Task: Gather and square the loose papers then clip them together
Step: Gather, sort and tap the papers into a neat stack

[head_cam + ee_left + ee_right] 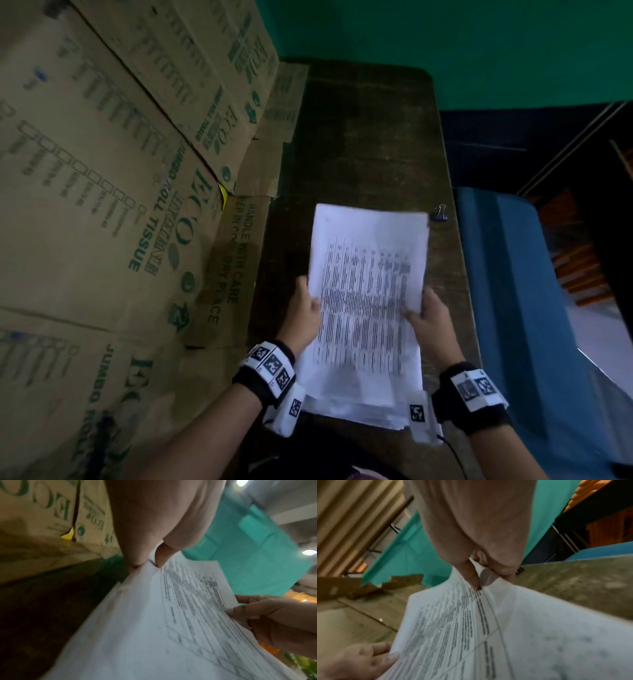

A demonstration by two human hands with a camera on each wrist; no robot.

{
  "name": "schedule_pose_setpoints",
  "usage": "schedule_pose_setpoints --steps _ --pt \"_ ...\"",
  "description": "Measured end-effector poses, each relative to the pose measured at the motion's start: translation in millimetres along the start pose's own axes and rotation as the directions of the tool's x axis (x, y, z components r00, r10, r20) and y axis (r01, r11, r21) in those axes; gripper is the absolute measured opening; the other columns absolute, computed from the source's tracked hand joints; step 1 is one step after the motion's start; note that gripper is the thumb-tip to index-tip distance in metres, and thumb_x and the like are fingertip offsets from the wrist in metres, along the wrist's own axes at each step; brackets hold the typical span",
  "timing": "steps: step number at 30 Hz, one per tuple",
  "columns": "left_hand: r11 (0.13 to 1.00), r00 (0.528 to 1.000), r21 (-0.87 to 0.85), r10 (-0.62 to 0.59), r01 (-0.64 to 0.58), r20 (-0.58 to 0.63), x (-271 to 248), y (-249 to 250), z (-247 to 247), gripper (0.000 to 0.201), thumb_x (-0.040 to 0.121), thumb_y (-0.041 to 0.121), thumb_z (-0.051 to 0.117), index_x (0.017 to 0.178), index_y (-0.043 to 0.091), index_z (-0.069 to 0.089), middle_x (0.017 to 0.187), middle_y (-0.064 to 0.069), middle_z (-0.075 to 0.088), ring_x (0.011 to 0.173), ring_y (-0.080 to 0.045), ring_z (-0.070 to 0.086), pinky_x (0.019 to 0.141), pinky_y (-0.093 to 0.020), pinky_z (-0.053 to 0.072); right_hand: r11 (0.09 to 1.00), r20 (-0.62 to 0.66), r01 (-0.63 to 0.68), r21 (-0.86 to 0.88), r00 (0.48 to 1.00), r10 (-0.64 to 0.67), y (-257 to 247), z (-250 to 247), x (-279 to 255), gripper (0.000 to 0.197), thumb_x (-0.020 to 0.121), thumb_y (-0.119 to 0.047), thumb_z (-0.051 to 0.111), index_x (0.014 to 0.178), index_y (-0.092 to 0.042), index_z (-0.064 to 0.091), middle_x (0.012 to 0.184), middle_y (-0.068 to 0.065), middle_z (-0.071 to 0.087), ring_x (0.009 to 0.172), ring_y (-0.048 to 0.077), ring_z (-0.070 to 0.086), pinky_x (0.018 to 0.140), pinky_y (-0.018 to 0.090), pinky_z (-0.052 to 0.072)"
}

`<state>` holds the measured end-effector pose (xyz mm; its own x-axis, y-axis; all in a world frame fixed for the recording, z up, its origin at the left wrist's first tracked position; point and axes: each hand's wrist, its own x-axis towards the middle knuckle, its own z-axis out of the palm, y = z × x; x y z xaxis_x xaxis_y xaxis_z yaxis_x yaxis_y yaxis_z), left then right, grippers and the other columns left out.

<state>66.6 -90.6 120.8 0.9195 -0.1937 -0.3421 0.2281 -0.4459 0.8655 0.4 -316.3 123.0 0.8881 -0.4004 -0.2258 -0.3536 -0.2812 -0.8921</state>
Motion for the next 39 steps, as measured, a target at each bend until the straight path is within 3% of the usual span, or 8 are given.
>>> schedule_pose_setpoints --steps 9,14,18,22,25,29,33,39 --pt "0.970 0.982 0.167 -0.184 0.176 0.032 9.6 -41.8 18.3 0.043 0.093 -0.002 0.043 0.134 0.008 0.037 0.130 -0.014 0.051 0.116 -0.028 0.053 0.090 -0.028 0.041 0.915 0.073 -0.252 -0.313 0.955 0.288 53.4 32.6 8.3 0.044 0.090 0.001 0.058 0.130 -0.004 0.043 0.115 0.016 0.063 0.084 0.020 0.057 0.062 0.019 0.044" --pt "0.964 0.985 0.215 -0.168 0.155 0.044 17.5 -47.4 19.4 0.049 0.090 -0.001 0.050 0.135 0.013 0.039 0.133 -0.011 0.048 0.125 -0.029 0.048 0.104 -0.033 0.040 0.867 0.088 -0.267 -0.422 0.939 0.332 58.1 26.6 15.9 0.042 0.088 -0.005 0.062 0.126 -0.001 0.046 0.120 0.017 0.060 0.091 0.023 0.058 0.076 0.032 0.050" --pt "0.847 0.959 0.457 -0.281 0.270 -0.045 18.2 -45.4 16.6 0.065 0.089 0.032 0.057 0.145 0.020 0.025 0.145 -0.012 0.024 0.134 -0.039 0.023 0.110 -0.052 0.029 0.741 0.036 -0.348 -0.574 0.894 0.447 66.0 22.9 23.0 0.081 0.084 -0.040 0.068 0.141 0.000 0.028 0.144 0.023 0.034 0.131 0.038 0.038 0.105 0.049 0.040" --pt "0.798 0.898 0.491 -0.435 0.350 0.067 18.4 -37.8 24.5 0.074 0.091 0.046 0.049 0.148 0.013 0.016 0.152 -0.016 0.011 0.140 -0.040 0.012 0.114 -0.052 0.020 0.786 0.017 -0.386 -0.483 0.894 0.449 66.7 36.5 25.4 0.073 0.084 -0.038 0.069 0.133 0.004 0.034 0.135 0.024 0.039 0.126 0.039 0.040 0.102 0.047 0.041" --pt "0.861 0.875 0.255 -0.476 0.441 0.094 22.4 -36.0 26.2 0.083 0.086 0.038 0.062 0.148 0.014 0.012 0.152 -0.018 0.021 0.136 -0.036 0.030 0.112 -0.043 0.032 0.825 -0.041 -0.531 -0.194 0.845 0.534 65.4 37.9 32.1 0.060 0.077 -0.019 0.077 0.121 0.008 0.045 0.112 0.022 0.056 0.099 0.036 0.060 0.078 0.041 0.053" --pt "0.830 0.820 -0.003 -0.550 0.558 0.159 26.4 -38.8 18.3 0.089 0.081 0.026 0.073 0.147 0.005 0.017 0.151 -0.015 0.030 0.136 -0.030 0.034 0.107 -0.036 0.034 0.732 0.280 -0.669 0.130 0.733 0.620 54.3 20.3 32.2 0.030 0.079 0.001 0.073 0.104 0.013 0.062 0.083 0.022 0.065 0.072 0.032 0.065 0.074 0.045 0.057" --pt "0.893 0.878 -0.021 -0.437 0.449 0.194 20.8 -41.4 18.3 0.046 0.084 0.013 0.069 0.125 0.006 0.049 0.127 -0.005 0.055 0.112 -0.017 0.052 0.095 -0.026 0.041 0.903 0.261 -0.426 -0.054 0.867 0.424 37.7 16.8 20.6 0.018 0.082 0.005 0.068 0.099 0.007 0.064 0.086 0.018 0.070 0.059 0.018 0.069 0.056 0.028 0.057" --pt "0.974 0.988 -0.208 -0.115 0.091 -0.104 15.8 -20.9 -3.1 0.060 0.065 0.049 0.080 0.107 0.010 0.067 0.104 -0.001 0.072 0.094 -0.011 0.069 0.089 -0.035 0.055 0.991 -0.075 -0.006 0.136 0.997 0.016 -13.0 -4.5 10.8 0.017 0.076 0.002 0.075 0.092 0.001 0.068 0.086 0.012 0.074 0.070 0.012 0.066 0.068 0.035 0.057"
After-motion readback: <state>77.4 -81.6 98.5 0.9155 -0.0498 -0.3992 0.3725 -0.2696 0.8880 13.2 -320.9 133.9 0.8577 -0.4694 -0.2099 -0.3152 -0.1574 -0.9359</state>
